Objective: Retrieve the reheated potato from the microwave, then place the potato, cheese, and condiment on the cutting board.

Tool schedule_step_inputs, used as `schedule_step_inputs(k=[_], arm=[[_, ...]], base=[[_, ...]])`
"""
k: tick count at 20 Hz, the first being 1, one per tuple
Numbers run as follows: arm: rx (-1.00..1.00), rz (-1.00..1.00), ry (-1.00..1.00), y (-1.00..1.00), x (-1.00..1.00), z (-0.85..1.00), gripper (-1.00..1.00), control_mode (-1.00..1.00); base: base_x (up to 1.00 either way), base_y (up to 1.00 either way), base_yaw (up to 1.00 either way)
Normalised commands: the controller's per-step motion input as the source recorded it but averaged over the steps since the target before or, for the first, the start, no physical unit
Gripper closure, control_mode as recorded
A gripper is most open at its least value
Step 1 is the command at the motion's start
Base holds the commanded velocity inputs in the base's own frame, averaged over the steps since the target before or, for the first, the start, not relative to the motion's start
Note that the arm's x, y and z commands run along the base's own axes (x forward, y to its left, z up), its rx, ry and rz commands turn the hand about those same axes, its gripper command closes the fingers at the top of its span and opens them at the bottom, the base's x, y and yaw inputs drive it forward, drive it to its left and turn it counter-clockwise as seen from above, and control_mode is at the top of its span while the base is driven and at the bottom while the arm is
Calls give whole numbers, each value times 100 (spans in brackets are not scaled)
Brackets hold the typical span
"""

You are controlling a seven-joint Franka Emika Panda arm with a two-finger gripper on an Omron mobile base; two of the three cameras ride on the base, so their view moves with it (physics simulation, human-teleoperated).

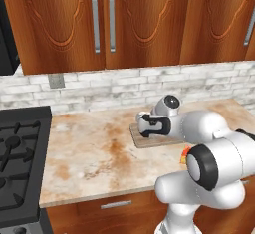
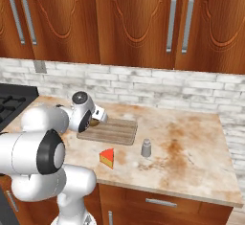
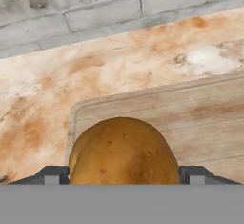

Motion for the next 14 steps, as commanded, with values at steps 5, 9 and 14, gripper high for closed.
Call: schedule_step_inputs(k=[5, 9, 14], arm=[[0, 0, -1, 2, 22, -8, 100, -100], [0, 0, 0, 4, 11, -21, 100, -100], [0, 0, 0, 3, 11, -24, 100, -100]], base=[[0, 0, 0], [0, 0, 0], [0, 0, 0]])
